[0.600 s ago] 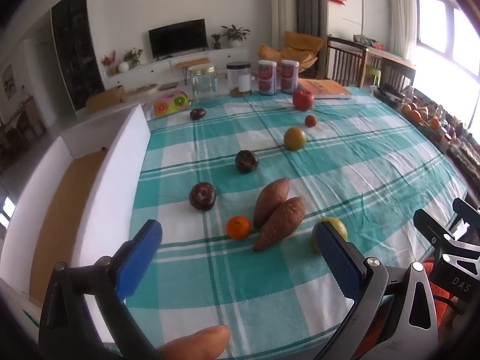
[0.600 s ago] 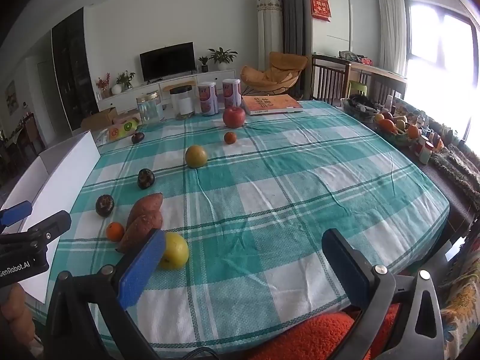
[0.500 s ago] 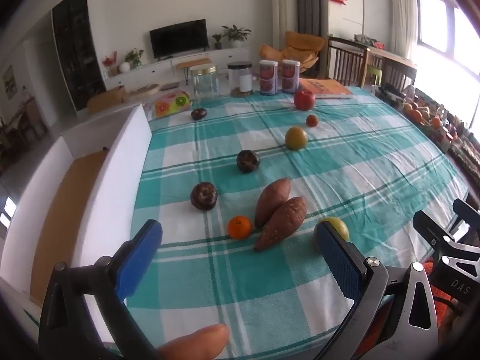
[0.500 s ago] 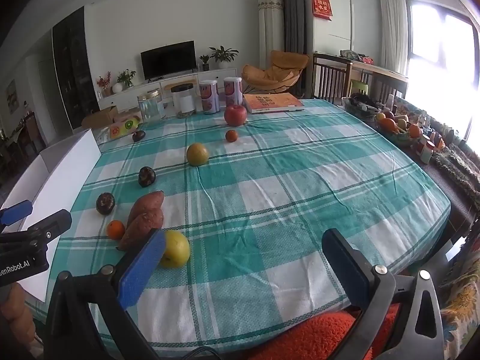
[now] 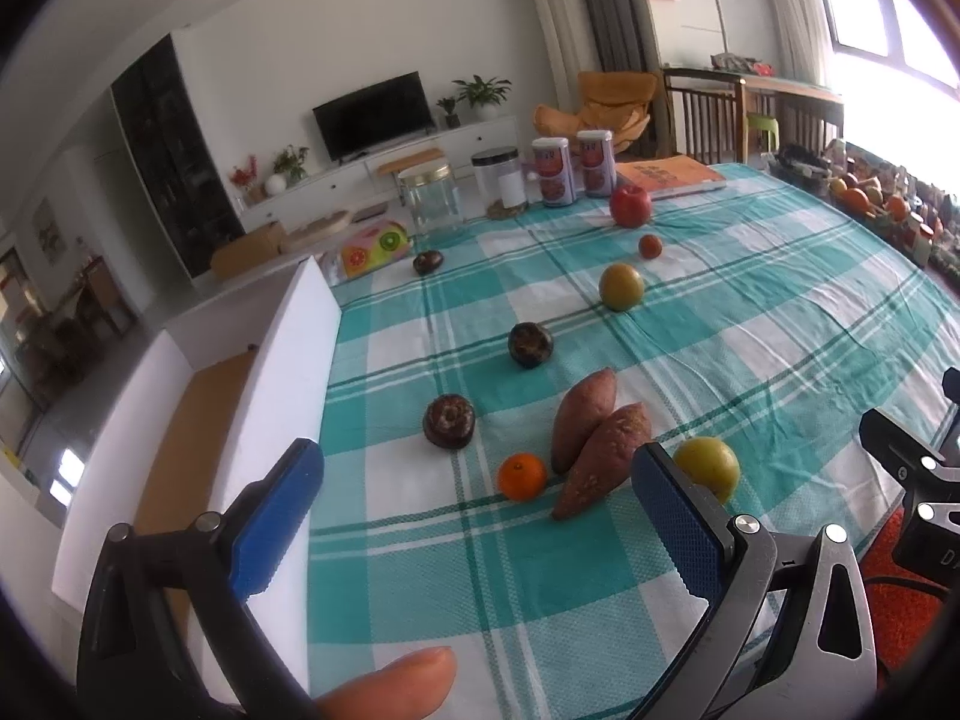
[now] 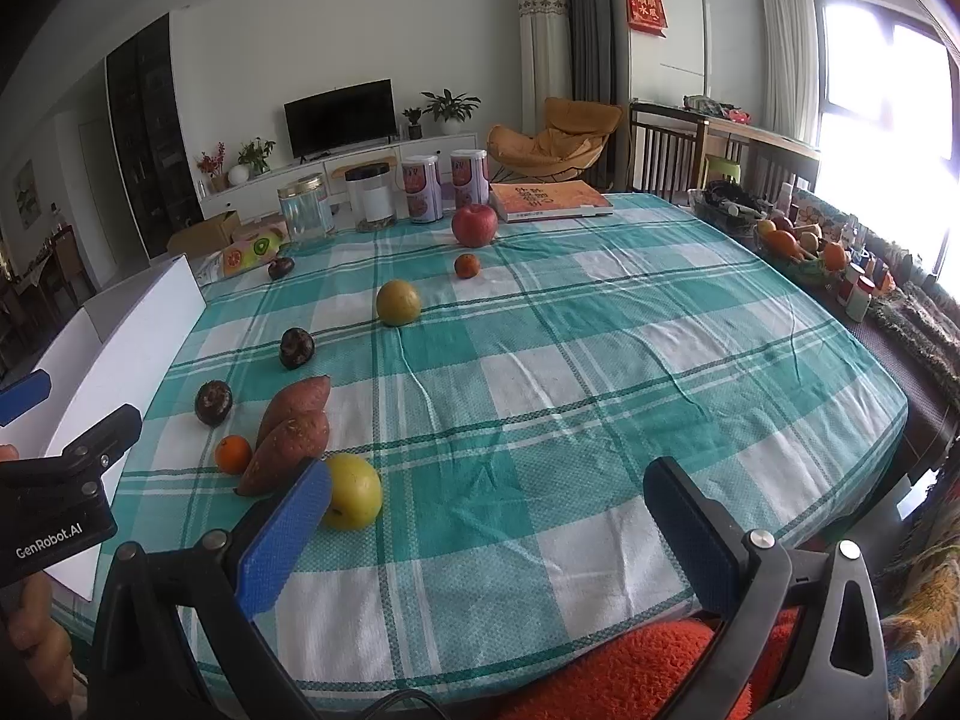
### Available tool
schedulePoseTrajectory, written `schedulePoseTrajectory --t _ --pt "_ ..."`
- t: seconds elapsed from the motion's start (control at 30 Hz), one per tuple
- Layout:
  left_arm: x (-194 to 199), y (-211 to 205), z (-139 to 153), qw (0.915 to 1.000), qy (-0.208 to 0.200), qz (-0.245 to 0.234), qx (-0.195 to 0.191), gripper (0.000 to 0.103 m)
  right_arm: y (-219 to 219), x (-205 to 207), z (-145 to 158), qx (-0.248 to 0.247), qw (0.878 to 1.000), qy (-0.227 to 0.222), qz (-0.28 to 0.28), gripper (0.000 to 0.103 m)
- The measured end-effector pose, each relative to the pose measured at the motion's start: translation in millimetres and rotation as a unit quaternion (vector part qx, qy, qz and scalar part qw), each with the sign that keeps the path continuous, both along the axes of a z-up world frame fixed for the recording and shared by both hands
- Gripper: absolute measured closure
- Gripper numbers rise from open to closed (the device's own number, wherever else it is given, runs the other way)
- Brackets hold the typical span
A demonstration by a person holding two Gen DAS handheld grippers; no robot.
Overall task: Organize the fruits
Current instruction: 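Move both tools over the tablecloth toward the scattered fruits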
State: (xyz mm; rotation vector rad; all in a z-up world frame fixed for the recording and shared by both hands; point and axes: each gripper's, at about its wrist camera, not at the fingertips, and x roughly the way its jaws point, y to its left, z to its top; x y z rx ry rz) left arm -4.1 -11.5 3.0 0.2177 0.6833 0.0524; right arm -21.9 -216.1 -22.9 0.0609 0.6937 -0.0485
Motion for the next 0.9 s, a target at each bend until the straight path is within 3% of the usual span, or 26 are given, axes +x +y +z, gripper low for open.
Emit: schedulePoseTrajectory --t 0.23,0.9 --pt "-1.9 -1.2 3.9 0.9994 0.014 -0.013 -0.029 0.0 -0.3 -2.0 1.2 0.001 1.0 0.0 0.0 0.0" --pt "-1.5 0.2 2.6 0.9989 0.02 -0.015 -0.041 0.0 0.7 -1.9 0.0 0.001 1.0 0.0 0.002 0.0"
